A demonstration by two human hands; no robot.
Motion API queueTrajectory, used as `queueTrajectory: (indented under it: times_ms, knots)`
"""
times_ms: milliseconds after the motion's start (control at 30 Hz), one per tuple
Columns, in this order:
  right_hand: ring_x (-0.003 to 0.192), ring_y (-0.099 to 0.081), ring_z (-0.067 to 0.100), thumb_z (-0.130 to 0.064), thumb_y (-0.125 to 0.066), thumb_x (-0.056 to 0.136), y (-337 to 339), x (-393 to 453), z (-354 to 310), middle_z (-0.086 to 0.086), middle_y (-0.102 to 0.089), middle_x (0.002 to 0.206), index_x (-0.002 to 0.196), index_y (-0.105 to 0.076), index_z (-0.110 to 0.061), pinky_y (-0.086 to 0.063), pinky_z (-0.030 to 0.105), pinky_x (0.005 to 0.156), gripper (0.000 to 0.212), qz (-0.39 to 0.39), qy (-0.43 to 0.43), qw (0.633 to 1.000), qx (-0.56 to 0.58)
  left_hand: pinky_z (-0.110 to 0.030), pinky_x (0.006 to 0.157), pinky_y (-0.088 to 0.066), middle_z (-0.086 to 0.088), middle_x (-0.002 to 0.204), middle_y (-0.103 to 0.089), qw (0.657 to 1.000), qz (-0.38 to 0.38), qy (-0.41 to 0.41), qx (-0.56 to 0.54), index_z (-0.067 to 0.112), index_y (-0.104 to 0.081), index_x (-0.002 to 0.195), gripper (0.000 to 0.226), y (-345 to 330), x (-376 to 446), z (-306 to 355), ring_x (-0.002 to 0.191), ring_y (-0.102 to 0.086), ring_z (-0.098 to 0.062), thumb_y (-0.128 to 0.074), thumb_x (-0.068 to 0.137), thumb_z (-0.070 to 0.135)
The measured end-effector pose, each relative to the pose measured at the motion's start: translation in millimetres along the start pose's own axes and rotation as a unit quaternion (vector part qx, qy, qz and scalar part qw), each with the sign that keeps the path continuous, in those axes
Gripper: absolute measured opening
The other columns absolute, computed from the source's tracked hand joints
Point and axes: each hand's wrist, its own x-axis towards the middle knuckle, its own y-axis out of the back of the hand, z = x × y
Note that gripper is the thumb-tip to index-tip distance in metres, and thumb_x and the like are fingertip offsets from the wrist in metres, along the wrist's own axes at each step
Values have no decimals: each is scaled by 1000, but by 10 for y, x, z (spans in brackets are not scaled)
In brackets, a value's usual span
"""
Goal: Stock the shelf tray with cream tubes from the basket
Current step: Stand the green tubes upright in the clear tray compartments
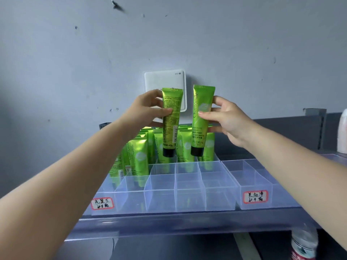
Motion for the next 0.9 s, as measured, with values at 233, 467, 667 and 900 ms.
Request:
queueTrajectory:
  times_ms: [233, 467, 667, 900]
  knots:
    - [72, -69, 12, -6, -62, 86, -203, 188, 175, 0, -69, 86, 102, -58, -19, -59, 31, 66, 21, -32, -20, 999, -7, -34, 67, -60, -6, 96, -62, 999, -14, 19, 36, 5, -54, 107, 28, 210, 89, -214, 72, -68, -18, -64, 82, -4]
    - [71, -69, 13, -6, -63, 85, -258, 327, 323, 0, -70, 83, 102, -57, -19, -58, 33, 68, 22, -35, -35, 999, -20, -37, 70, -60, -11, 87, -63, 996, -53, 25, 65, 2, -53, 109, 32, 272, 215, -307, 66, -66, -20, -64, 80, -8]
    - [72, -68, 13, -5, -61, 86, -273, 384, 417, -1, -67, 87, 98, -58, -18, -58, 31, 64, 18, -46, -44, 998, -18, -41, 73, -59, -23, 96, -58, 991, -77, 37, 106, 5, -51, 100, 28, 281, 248, -420, 74, -62, -32, -68, 79, -4]
    - [71, -69, 12, -5, -61, 86, -360, 422, 562, 2, -67, 92, 99, -58, -17, -59, 32, 59, 19, -64, -72, 995, -14, -53, 84, -53, -22, 98, -63, 976, -123, 41, 178, 11, -45, 81, 30, 284, 278, -531, 80, -64, -34, -70, 77, -4]
